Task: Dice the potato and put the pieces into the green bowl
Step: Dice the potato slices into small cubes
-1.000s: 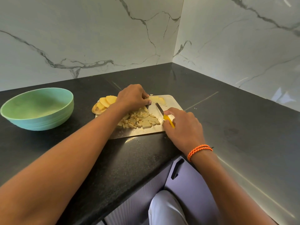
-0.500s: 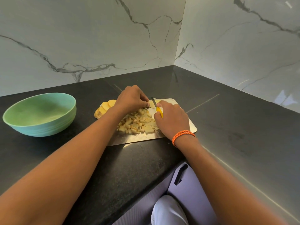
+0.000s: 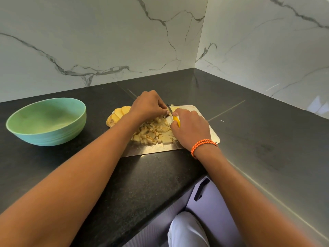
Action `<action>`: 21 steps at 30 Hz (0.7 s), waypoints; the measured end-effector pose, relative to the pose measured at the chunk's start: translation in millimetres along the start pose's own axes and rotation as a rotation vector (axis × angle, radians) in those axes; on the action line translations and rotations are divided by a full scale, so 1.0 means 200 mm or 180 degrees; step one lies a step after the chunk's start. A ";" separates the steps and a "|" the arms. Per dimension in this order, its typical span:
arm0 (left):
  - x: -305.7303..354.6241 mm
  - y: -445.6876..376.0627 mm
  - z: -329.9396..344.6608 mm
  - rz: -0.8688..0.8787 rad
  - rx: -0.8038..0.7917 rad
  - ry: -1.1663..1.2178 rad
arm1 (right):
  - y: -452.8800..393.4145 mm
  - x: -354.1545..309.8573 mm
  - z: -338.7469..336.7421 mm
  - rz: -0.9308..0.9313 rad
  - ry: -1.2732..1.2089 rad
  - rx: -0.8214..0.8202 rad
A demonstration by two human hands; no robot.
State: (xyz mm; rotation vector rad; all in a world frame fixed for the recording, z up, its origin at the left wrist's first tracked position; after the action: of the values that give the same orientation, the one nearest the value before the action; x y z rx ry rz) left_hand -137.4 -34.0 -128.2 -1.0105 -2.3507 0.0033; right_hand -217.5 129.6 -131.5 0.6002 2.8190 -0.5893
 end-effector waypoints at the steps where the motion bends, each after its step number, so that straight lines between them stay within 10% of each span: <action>1: 0.00 0.00 0.00 -0.0018 0.0002 -0.0018 | -0.01 0.00 0.00 -0.0027 0.0035 -0.0030; 21: 0.01 0.01 -0.02 -0.0151 0.0078 -0.0262 | 0.20 0.08 -0.15 0.0079 -0.0594 0.0221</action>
State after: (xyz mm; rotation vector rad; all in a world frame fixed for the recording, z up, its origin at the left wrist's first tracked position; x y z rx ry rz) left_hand -135.4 -31.6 -125.2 -0.9596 -2.4426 0.0563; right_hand -218.0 180.7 -121.7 0.5604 2.6228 -0.7024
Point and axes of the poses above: each hand's wrist, its own y-axis away from the middle knuckle, its own z-axis out of the palm, x = y × z, the point moved 2 cm from there along -y, towards the middle knuckle, and after that the axes turned 2 degrees about -x, right-handed, at the moved point
